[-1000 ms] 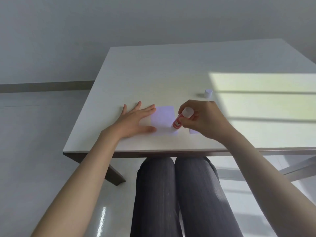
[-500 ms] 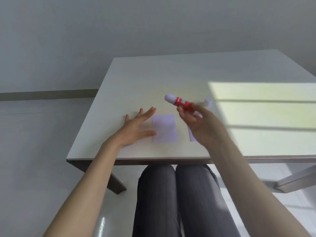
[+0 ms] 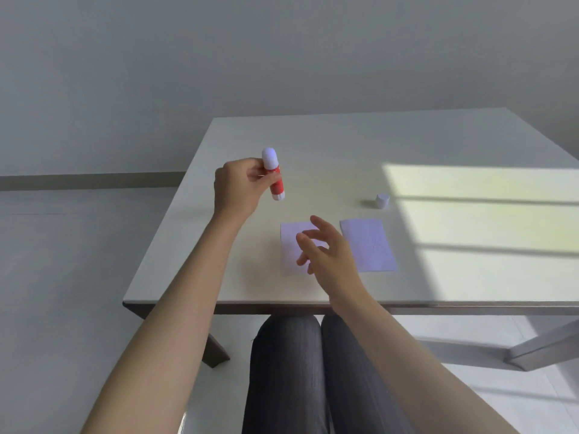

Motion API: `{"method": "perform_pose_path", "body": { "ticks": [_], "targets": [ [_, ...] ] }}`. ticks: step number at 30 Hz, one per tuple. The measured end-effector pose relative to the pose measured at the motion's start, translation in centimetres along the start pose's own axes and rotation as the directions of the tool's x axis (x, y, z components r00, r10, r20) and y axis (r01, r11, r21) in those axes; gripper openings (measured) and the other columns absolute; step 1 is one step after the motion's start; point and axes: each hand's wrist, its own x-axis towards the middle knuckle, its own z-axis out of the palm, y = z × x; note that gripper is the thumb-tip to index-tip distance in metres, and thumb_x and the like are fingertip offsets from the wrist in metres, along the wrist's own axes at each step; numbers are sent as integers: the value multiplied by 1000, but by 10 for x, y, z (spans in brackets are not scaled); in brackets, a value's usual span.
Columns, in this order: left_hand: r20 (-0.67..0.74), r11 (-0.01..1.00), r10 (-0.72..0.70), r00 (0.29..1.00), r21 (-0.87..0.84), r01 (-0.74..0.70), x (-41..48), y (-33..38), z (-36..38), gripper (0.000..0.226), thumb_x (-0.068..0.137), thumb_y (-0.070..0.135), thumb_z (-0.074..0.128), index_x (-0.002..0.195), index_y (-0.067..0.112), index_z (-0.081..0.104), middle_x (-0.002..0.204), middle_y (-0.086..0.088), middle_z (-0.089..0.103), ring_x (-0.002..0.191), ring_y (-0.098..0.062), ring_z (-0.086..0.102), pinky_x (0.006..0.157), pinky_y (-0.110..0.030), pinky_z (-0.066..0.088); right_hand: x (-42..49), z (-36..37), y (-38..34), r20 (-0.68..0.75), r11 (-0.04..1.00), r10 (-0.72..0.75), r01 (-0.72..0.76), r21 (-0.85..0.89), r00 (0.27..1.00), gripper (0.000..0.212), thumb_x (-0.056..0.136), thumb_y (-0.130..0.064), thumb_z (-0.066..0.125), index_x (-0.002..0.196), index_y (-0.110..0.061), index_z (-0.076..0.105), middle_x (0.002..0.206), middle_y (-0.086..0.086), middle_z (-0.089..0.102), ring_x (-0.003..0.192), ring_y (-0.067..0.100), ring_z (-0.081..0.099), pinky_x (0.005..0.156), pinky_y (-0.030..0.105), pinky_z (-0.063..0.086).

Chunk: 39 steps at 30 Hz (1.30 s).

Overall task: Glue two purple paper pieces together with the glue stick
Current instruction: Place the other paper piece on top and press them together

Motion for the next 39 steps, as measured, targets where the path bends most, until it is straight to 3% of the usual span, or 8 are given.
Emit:
{"method": "perform_pose_path", "body": {
  "ticks": [5,11,18,24,28,31,34,39],
  "targets": [
    [81,987,-56,995,155,43,19,-21,22,26,77,28,61,59,12,70,60,5,73,71,-11,63,59,-19,40,-2,-5,14,47,860,-298,290,-420,953,37,89,-17,57,126,-16,58,116,2,56,66,15,54,68,8,40],
    [66,984,-139,988,122,130,21,-35,30,18,77,26,66,69,11,73,71,4,75,76,-8,64,66,-24,41,-6,-7,29,338,404,-381,484,-776,860,24,84,-17,57,105,-10,67,107,7,60,84,29,59,60,30,45],
    [76,984,-132,988,127,122,20,-40,30,16,75,28,66,69,15,72,71,6,76,85,-9,68,70,-21,43,-12,-5,33,462,86,-444,549,-831,768,48,66,-59,46,69,-17,68,73,-4,61,66,20,55,53,26,43],
    [93,984,-167,982,84,160,21,-51,33,38,72,33,74,108,20,69,106,2,74,102,-14,67,73,-18,43,-23,0,34,571,-52,-545,655,-754,614,19,57,-13,68,49,-19,51,54,-4,47,55,18,39,50,26,28],
    [-111,991,-135,985,-3,136,5,-42,24,66,80,40,70,137,13,47,134,-4,57,115,-17,57,96,-28,42,-26,-7,20,429,175,-638,663,-728,639,16,59,4,59,55,-11,53,55,2,50,49,20,36,42,28,33],
    [-295,966,-189,937,-228,123,-26,-24,14,28,89,34,60,109,16,62,102,2,65,90,-14,63,87,-34,52,-21,-29,-10,46,626,-620,529,-573,783,11,78,-8,57,68,-8,62,63,0,57,52,14,50,52,20,43],
    [-192,867,-328,925,-450,214,-64,-12,13,8,90,25,60,82,26,61,77,6,65,67,-8,64,74,-34,54,-13,-54,-30,-258,921,-369,314,-229,893,8,82,-4,59,76,-3,64,62,10,66,53,16,65,57,20,50],
    [169,677,-423,890,-595,434,-96,6,38,6,86,9,65,82,12,67,81,-7,69,62,-9,70,62,-21,57,-10,-69,-24,-192,907,2,79,413,981,8,87,3,54,84,6,61,57,11,66,54,23,68,58,27,58]
  ]
}}
